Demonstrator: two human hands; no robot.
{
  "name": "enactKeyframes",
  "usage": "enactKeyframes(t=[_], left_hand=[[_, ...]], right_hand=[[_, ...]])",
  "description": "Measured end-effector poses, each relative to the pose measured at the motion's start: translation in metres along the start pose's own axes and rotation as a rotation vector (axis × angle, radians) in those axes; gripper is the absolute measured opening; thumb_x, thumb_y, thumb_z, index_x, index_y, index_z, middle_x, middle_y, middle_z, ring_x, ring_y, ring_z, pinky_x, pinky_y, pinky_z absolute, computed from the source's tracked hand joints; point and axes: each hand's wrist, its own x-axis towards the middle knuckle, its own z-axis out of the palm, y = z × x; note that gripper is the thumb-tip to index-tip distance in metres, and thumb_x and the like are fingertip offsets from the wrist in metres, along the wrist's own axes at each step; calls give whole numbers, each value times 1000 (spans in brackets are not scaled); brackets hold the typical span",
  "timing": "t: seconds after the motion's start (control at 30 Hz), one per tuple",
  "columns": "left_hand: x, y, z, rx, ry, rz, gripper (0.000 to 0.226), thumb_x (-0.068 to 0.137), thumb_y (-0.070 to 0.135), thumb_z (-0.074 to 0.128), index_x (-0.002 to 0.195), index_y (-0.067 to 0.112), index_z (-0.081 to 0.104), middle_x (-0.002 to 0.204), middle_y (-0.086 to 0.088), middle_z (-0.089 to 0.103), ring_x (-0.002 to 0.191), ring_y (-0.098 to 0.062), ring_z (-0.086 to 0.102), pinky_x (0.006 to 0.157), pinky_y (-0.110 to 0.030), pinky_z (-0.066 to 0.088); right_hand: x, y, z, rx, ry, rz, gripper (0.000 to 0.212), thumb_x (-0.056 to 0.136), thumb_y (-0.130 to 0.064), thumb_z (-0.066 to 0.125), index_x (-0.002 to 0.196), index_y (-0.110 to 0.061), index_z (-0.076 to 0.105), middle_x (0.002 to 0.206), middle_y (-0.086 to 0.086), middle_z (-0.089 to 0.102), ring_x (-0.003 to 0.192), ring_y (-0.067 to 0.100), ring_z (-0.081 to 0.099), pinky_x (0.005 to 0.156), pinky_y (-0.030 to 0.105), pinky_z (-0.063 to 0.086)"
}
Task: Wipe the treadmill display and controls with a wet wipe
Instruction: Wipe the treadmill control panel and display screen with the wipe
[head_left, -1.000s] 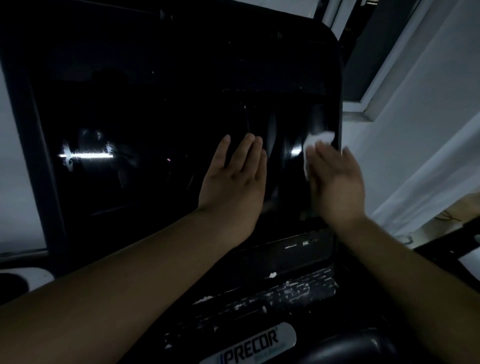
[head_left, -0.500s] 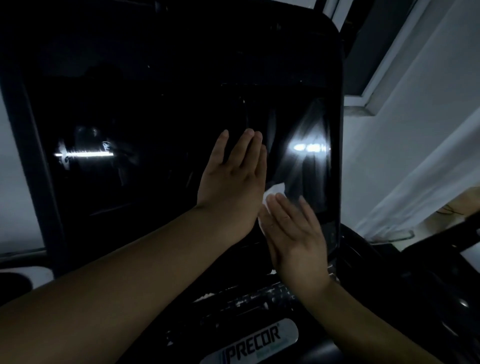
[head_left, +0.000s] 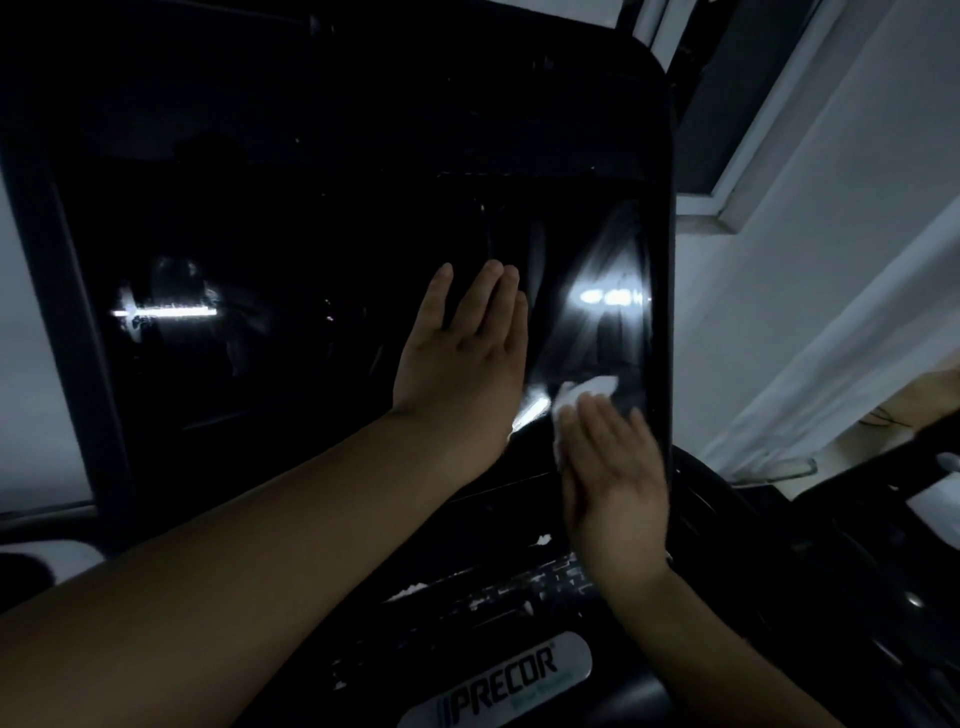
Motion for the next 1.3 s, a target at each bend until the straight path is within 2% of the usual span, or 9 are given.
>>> enactKeyframes(t=[0.13, 0.3, 0.47, 0.63, 0.73, 0.93, 1.07, 1.13, 1.3], left_hand=[[-1, 0, -2, -3, -6, 2, 105, 95, 53, 55, 157, 1, -11, 167, -20, -21, 154, -33, -23, 123, -58, -7], [0, -4, -7, -42, 15, 28, 100, 96, 52, 54, 159, 2, -7, 168, -19, -18, 155, -31, -20, 123, -58, -7], [-16, -30, -11, -75, 119, 155, 105, 92, 59, 57, 160, 8, -3, 169, -15, -16, 156, -27, -18, 125, -52, -7], [-63, -87, 9, -23, 189, 281, 106, 72, 49, 82, 156, 8, 32, 168, -15, 20, 157, -27, 12, 126, -54, 11], [-86, -113, 20, 16, 160, 298, 106, 67, 46, 88, 153, 7, 40, 166, -17, 26, 156, -29, 18, 123, -57, 20], [-108, -125, 27, 32, 152, 312, 108, 68, 48, 87, 156, 10, 36, 167, -15, 22, 157, -28, 15, 124, -57, 18], [-109, -126, 27, 16, 144, 303, 109, 68, 48, 88, 156, 10, 36, 167, -14, 22, 156, -29, 16, 123, -57, 19], [-110, -126, 27, 9, 137, 301, 110, 69, 49, 87, 157, 10, 34, 168, -15, 21, 157, -29, 15, 123, -57, 18], [-110, -126, 27, 0, 144, 305, 109, 70, 49, 87, 157, 9, 33, 168, -16, 20, 156, -30, 14, 123, -59, 20]], right_hand=[[-9, 4, -4, 8, -25, -126, 43, 89, -6, 66, 132, -6, 67, 140, 15, 63, 135, 30, 57, 118, 56, 35], [2, 49, -5, -107, -26, 107, 37, 98, -14, 52, 131, -5, 66, 138, 19, 64, 127, 35, 63, 115, 55, 38], [0, 40, -1, -75, -11, 167, 41, 100, -18, 44, 131, -3, 66, 138, 21, 63, 129, 37, 61, 113, 56, 41], [1, 24, 0, -57, 8, 216, 39, 100, -14, 44, 130, -2, 66, 136, 21, 65, 129, 37, 60, 113, 58, 40], [-2, -14, 1, 2, -2, 170, 42, 96, -13, 49, 133, -4, 65, 139, 20, 63, 133, 36, 57, 118, 56, 35], [-12, -108, 4, 180, -6, -19, 40, 102, -19, 43, 130, -5, 67, 142, 17, 61, 139, 33, 52, 119, 57, 32], [-13, -96, -2, 133, -34, -114, 39, 98, -18, 48, 132, -10, 68, 143, 11, 62, 138, 30, 53, 118, 57, 32], [-11, -67, -6, 58, -56, -21, 41, 94, -16, 54, 133, -11, 67, 143, 12, 62, 135, 30, 56, 119, 56, 31], [-5, -40, -8, -41, -66, 266, 38, 99, -19, 47, 129, -6, 67, 136, 18, 65, 128, 35, 61, 118, 54, 32]])
